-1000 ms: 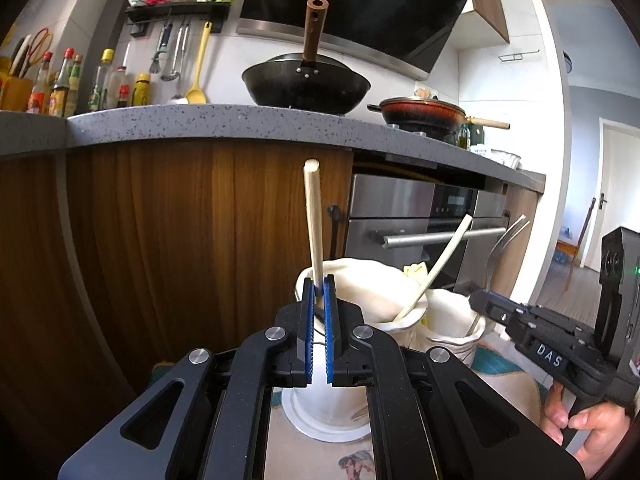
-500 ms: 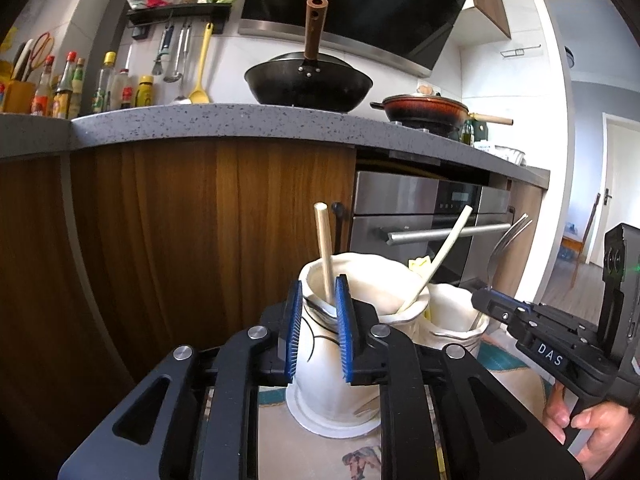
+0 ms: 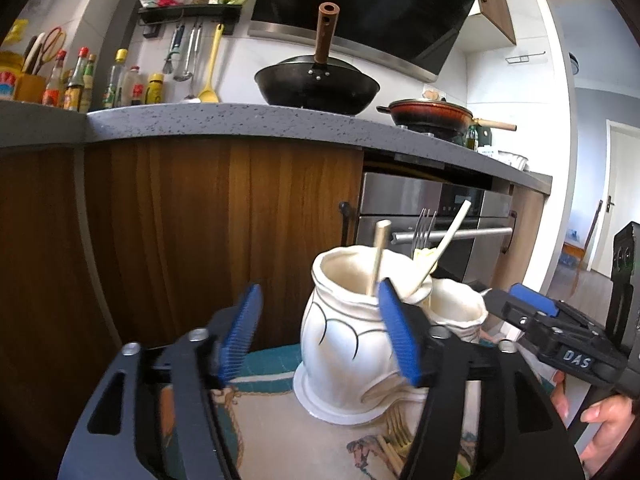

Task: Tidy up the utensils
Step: 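Open both tools and withdraw them from the white holder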

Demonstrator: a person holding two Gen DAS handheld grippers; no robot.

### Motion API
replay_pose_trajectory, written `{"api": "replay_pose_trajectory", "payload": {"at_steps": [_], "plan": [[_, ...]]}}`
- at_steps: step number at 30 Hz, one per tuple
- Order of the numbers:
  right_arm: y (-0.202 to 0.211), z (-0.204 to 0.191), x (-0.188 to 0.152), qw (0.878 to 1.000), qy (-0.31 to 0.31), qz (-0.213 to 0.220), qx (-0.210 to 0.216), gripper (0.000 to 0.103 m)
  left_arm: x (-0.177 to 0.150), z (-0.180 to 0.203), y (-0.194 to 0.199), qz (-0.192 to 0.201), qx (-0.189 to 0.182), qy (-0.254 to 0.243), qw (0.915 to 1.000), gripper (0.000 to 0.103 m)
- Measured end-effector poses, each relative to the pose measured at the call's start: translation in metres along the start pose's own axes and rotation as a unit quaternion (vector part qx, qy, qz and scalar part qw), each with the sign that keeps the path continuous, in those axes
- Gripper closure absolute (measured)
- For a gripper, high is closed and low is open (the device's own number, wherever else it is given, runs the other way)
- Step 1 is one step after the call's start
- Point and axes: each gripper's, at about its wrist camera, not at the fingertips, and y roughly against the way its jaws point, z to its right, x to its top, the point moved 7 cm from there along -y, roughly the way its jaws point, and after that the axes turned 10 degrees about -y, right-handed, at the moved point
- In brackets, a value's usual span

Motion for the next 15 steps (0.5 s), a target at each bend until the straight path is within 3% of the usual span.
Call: {"api": "replay_pose_trajectory", "payload": {"at_steps": [4,7,15], "plan": [[0.010,0.000,-0.001,1.000,-0.003,0.006,0.001,0.005,-0.007,-0.003,0.008,-0.002,0.009,0.004,0.9999,0.022],[0.021,0.002,-0.004,1.000,-0.004,0.009,-0.005,0.005,-0.015,-0.004,0.016,-0.009,0.022,0.002,0.9997,0.014],[0.045,0.016,-0.014,0.999,-0.015,0.010,-0.041,0.005,-0.034,0.003,0.043,-0.034,0.022,0.002,0.9992,0.011]]}}
